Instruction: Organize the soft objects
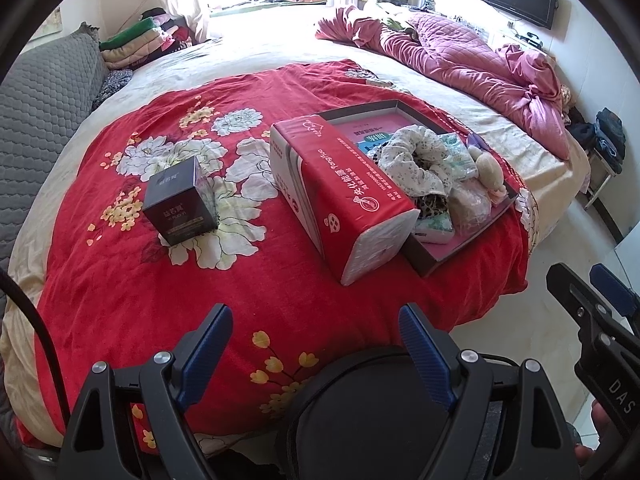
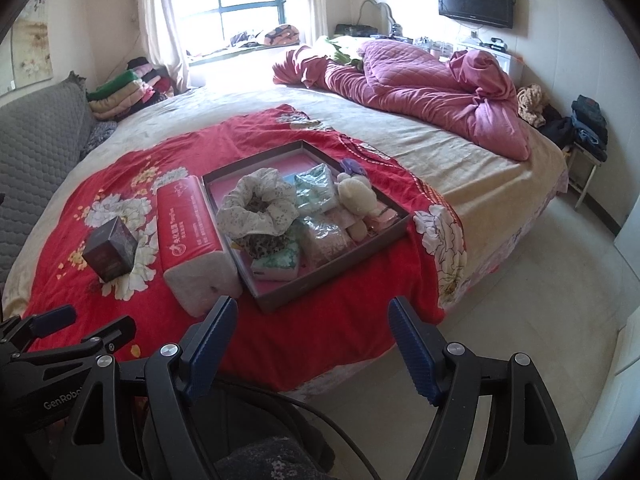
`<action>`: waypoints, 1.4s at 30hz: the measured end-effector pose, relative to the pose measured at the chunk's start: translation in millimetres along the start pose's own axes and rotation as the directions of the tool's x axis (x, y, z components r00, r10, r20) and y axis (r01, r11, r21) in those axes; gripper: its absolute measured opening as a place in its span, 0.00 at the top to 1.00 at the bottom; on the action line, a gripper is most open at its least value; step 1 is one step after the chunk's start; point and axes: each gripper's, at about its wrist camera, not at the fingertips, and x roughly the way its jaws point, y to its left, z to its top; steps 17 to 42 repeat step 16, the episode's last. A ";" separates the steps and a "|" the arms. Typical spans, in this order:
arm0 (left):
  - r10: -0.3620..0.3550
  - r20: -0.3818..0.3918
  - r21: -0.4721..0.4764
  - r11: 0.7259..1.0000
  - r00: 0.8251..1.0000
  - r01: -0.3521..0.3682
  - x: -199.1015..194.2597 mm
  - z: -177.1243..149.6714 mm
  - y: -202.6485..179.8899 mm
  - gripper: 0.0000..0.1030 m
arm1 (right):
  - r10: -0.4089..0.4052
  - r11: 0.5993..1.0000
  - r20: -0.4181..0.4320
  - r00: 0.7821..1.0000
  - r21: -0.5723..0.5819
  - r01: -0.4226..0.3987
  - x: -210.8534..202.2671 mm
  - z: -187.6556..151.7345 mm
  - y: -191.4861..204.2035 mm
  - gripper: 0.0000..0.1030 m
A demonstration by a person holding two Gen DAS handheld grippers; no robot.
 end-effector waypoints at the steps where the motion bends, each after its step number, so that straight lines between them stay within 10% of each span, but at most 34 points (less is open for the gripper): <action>1: 0.001 -0.001 -0.001 1.000 1.000 -0.001 0.3 0.0 0.0 0.18 | 0.000 1.000 0.001 1.000 0.000 0.000 -0.4 -0.1 -0.3 0.24; 42: 0.004 -0.016 -0.018 1.000 1.000 -0.004 14.1 -3.2 5.7 0.18 | -0.007 1.000 0.005 1.000 -0.014 0.007 2.4 0.1 2.5 0.24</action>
